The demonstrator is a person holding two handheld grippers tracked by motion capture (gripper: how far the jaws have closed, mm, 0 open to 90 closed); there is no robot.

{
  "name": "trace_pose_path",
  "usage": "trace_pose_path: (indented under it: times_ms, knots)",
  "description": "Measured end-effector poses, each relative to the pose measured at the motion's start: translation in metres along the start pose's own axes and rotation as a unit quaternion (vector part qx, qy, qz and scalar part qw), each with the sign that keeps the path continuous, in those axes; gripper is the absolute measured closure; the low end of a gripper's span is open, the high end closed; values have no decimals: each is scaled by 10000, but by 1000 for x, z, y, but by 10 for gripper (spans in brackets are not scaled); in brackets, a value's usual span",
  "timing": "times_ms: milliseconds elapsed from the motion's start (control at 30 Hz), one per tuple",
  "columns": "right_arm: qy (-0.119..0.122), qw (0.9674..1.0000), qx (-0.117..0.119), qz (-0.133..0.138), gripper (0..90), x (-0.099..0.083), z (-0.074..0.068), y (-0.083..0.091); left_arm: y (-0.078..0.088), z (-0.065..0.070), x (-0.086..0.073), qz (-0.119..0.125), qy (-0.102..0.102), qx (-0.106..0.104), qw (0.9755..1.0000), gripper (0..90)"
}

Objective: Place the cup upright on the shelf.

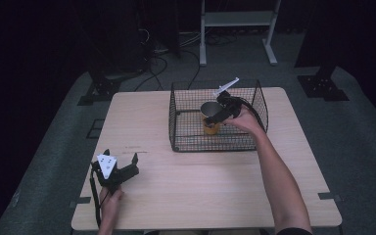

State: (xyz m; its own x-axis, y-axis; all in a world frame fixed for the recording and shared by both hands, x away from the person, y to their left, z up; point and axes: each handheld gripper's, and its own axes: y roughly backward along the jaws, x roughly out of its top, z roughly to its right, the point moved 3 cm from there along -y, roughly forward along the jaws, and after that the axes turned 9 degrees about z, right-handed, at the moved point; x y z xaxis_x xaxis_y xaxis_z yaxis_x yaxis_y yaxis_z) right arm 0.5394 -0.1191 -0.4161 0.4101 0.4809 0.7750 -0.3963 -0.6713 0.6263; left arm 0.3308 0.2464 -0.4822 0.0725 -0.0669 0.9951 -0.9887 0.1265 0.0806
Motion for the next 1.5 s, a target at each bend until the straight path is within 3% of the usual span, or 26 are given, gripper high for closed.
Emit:
trace_pose_path:
  times_ms: [100, 367, 533, 833, 967, 1500]
  knots:
    - [-8, 10000, -61, 8, 22, 1, -1, 1, 0, 0, 0, 5, 3, 2, 10000, 8]
    - [-109, 9991, -127, 402, 11, 11, 1, 16, 0, 0, 0, 10, 4, 2, 10000, 8]
    - [-179, 9973, -191, 683, 12, 17, 2, 31, 0, 0, 0, 3, 5, 6, 10000, 8]
    - [-278, 9948, -88, 980, 12, 21, -4, 61, 0, 0, 0, -7, -8, -7, 10000, 8]
    - [-323, 9930, -62, 1133, 12, 18, -6, 74, 0, 0, 0, -6, -9, -13, 10000, 8]
    - [-517, 9906, 0, 1266, 15, -4, -14, 112, 0, 1, 0, -9, -28, -11, 10000, 8]
